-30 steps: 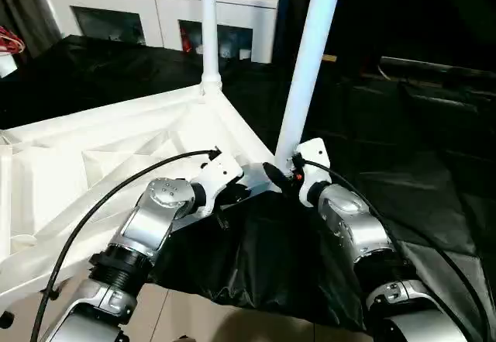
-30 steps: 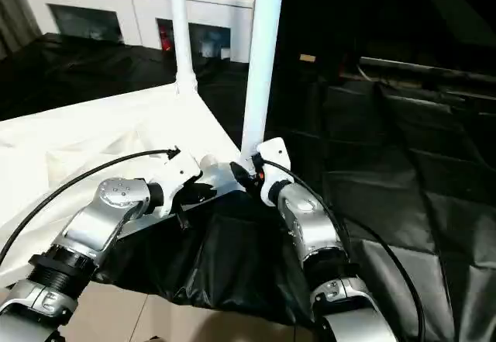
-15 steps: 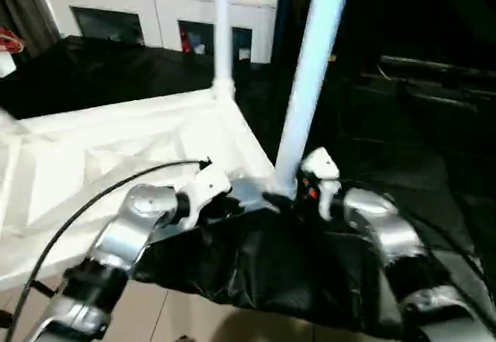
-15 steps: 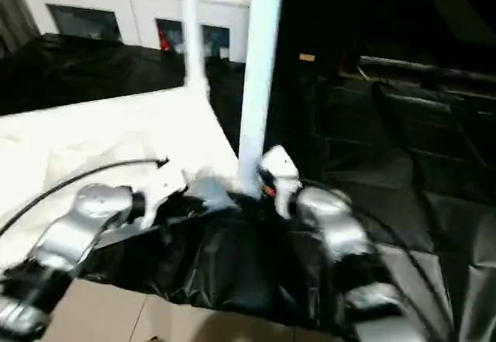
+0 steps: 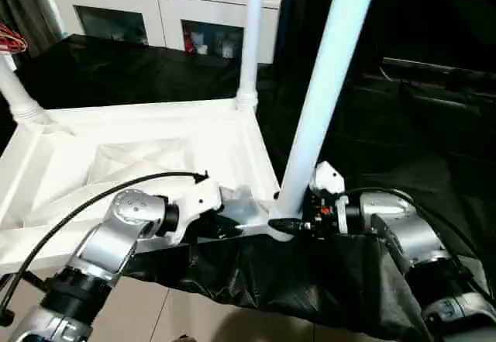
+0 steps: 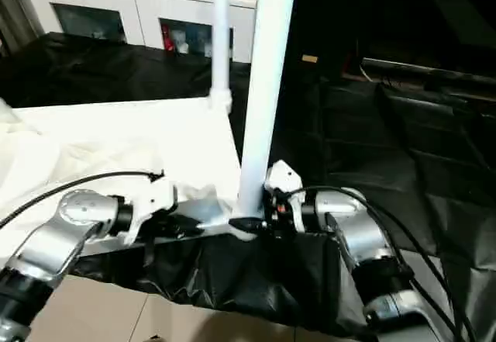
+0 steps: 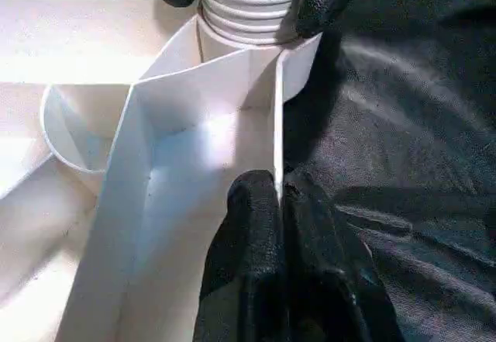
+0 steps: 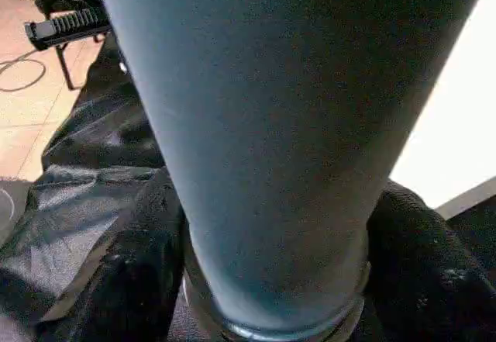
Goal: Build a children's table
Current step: Rotate leg to tighten
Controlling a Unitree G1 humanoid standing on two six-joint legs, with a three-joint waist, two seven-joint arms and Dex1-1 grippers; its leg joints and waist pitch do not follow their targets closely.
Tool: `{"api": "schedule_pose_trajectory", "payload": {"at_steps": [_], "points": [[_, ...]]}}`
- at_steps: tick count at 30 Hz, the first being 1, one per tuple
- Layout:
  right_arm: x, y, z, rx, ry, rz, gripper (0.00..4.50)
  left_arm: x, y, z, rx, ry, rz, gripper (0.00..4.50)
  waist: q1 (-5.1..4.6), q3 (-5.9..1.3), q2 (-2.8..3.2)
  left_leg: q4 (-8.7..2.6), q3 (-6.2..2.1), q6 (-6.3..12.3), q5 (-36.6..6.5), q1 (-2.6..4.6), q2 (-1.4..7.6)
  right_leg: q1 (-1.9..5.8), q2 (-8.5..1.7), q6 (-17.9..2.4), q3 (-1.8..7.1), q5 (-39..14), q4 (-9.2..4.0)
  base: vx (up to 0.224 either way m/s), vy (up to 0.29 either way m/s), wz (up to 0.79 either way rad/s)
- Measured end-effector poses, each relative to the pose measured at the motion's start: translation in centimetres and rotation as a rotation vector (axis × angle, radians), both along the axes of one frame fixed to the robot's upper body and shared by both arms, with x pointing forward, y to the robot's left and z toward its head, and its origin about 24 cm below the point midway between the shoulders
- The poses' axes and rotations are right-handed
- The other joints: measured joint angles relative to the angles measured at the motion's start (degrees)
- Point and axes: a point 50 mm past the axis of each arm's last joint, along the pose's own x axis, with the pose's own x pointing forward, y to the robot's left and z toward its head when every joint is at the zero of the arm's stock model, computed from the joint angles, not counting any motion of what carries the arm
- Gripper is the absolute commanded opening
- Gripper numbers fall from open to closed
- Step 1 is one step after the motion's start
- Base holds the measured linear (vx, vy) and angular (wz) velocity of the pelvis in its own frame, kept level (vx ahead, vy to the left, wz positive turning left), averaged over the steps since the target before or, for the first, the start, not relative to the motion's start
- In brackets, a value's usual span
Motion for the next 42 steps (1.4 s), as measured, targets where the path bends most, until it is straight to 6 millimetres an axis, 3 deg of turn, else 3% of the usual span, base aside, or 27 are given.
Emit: {"api": "schedule_pose_trajectory", "payload": {"at_steps": [8, 13, 16, 19, 21, 22, 30, 42], "points": [[0.6, 0.4, -0.7, 0.028, -0.019, -0.190, 2.70, 1.0, -0.6, -0.3, 0.008, -0.038, 0.085, 0.00, -0.26, -0.01, 0.00, 0.05, 0.00, 0.04, 0.06, 0.08, 0.00, 0.06, 0.00, 0.01, 0.00, 0.01, 0.01, 0.000, 0.000, 0.00], [3.1, 3.1, -1.3, 0.084, -0.032, -0.586, 2.69, 3.2, -1.5, -0.4, 0.016, -0.080, 0.261, 0.00, -0.93, -0.03, -0.04, 0.10, -0.01, 0.03, 0.17, 0.13, 0.03, 0.06, 0.00, 0.02, -0.05, 0.01, -0.02, 0.000, 0.000, 0.00], [3.8, 3.8, -1.3, 0.090, -0.041, -0.706, 2.69, 3.8, -2.2, -0.4, 0.020, -0.100, 0.307, 0.00, -1.03, -0.03, -0.05, 0.11, -0.01, 0.05, 0.13, 0.07, -0.01, 0.08, -0.03, 0.03, -0.01, 0.03, -0.08, 0.000, 0.000, 0.00], [4.1, 4.1, -1.2, 0.080, -0.073, -0.757, 2.69, 4.2, -2.6, -0.3, 0.013, -0.103, 0.331, 0.00, -0.52, -0.04, -0.04, -0.01, -0.01, 0.06, 0.11, 0.03, -0.02, 0.04, -0.03, 0.03, 0.03, 0.03, -0.04, 0.000, 0.000, 0.00], [4.1, 4.1, -1.3, 0.078, -0.096, -0.757, 2.69, 4.3, -2.7, -0.3, 0.011, -0.105, 0.332, 0.00, -0.27, -0.04, -0.04, -0.16, -0.01, 0.06, 0.11, 0.03, -0.03, 0.01, -0.03, 0.03, 0.02, 0.02, -0.02, 0.000, 0.000, 0.00], [4.1, 4.1, -1.3, 0.079, -0.101, -0.756, 3.24, 4.3, -2.7, -0.3, 0.011, -0.106, 0.331, 0.00, -0.24, -0.04, -0.02, -0.20, -0.01, 0.06, 0.11, 0.04, -0.03, 0.00, -0.03, 0.02, 0.02, 0.01, -0.02, 0.000, 0.000, 0.00], [3.8, 3.1, -1.2, 0.078, -0.080, -0.611, 3.98, 3.9, -2.2, -0.2, 0.009, -0.106, 0.297, 0.00, -0.35, -0.02, -0.02, -0.17, 0.00, 0.06, 0.12, 0.01, -0.02, -0.02, -0.02, 0.02, 0.02, 0.01, -0.01, 0.000, 0.000, 0.00], [1.7, -0.3, -0.1, -0.004, -0.042, -0.183, 3.98, 1.7, -1.0, -0.1, -0.008, -0.045, 0.133, 0.00, -0.19, 0.03, 0.06, -0.12, 0.00, 0.09, 0.13, 0.00, 0.00, -0.01, -0.02, 0.02, -0.01, 0.00, -0.02, 0.000, 0.000, 0.00]]}}
